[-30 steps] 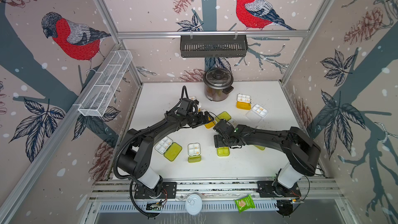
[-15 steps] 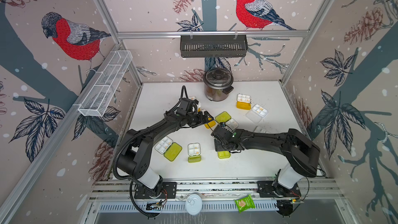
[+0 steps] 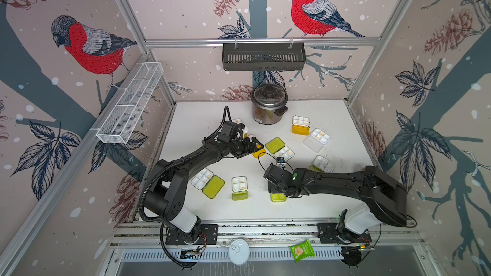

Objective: Close pillboxes
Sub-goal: Move the pillbox to the center of the board.

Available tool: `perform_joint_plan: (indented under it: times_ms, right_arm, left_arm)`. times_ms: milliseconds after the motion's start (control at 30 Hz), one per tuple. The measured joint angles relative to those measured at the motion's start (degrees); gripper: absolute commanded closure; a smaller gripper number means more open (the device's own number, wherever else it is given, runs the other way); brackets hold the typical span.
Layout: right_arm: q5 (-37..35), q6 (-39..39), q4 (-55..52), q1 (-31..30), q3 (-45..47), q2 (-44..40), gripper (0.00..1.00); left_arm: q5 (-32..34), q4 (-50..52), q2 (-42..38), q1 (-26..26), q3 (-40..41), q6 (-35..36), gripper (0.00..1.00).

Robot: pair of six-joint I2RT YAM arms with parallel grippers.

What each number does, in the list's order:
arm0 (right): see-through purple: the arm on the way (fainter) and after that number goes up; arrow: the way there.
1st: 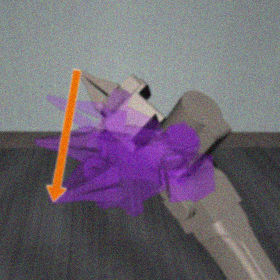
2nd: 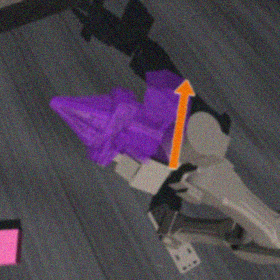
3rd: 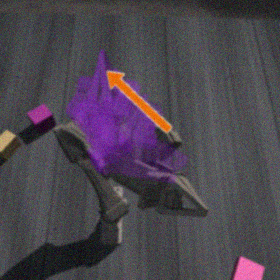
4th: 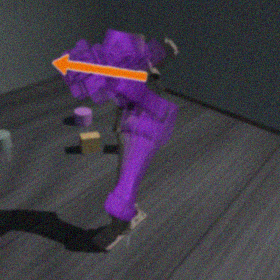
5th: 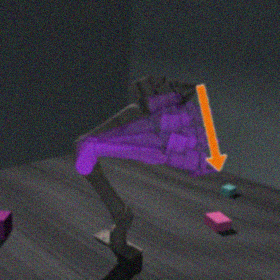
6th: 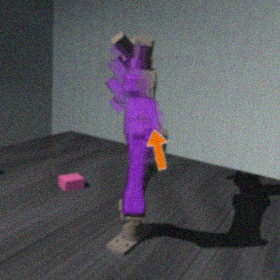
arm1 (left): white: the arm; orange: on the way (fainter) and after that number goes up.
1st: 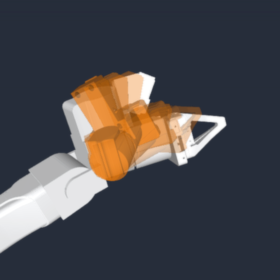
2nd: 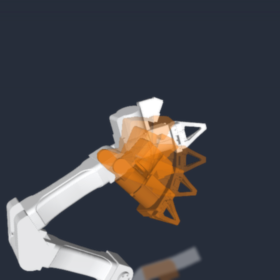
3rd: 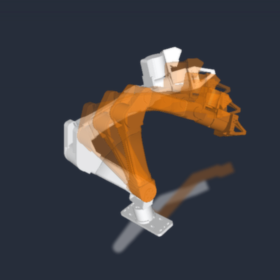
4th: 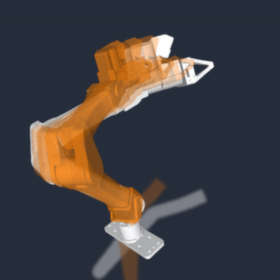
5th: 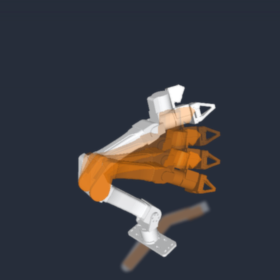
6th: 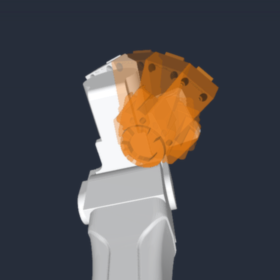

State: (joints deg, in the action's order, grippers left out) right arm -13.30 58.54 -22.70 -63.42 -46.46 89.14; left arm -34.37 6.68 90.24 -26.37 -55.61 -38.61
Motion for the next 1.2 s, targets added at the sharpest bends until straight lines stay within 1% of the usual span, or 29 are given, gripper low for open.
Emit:
perform_joint_plan:
  times_ms: [67,400,600,733,867,1000,1100,1200]
  right_arm:
    - [1.11,0.55,-0.68,-0.17,0.02,-0.35,0.19]
    - [0.83,1.36,-4.46,0.90,-2.99,-4.31,0.18]
    - [-0.98,-0.26,-6.82,3.37,-3.39,-8.57,0.18]
    - [-2.12,-1.88,-8.13,7.08,-3.23,-12.63,0.18]
    - [-3.17,-5.35,-8.50,11.82,-3.13,-16.13,0.19]
    - [-4.59,-11.72,-7.93,16.06,-3.21,-19.32,0.18]
    - [-5.09,-15.67,-7.15,18.69,-3.89,-19.80,0.16]
    - [-4.79,-19.02,-5.46,23.82,-4.63,-19.87,0.15]
  left_arm:
    - [0.00,-0.02,-0.22,0.00,0.02,0.00,0.08]
    - [0.24,0.39,-1.09,0.00,-0.48,0.85,0.07]
    - [2.36,0.37,-5.44,0.00,-0.76,2.60,0.06]
    - [5.38,-1.05,-10.36,0.00,-1.11,2.58,0.06]
    - [8.72,-3.54,-13.00,0.00,-5.35,0.66,0.06]
    - [13.20,-8.09,-13.35,-0.07,-8.55,-0.04,0.07]
    - [16.41,-10.64,-12.55,-0.07,-8.74,1.64,0.07]
    - [19.12,-11.02,-11.96,0.02,-8.07,3.37,0.06]
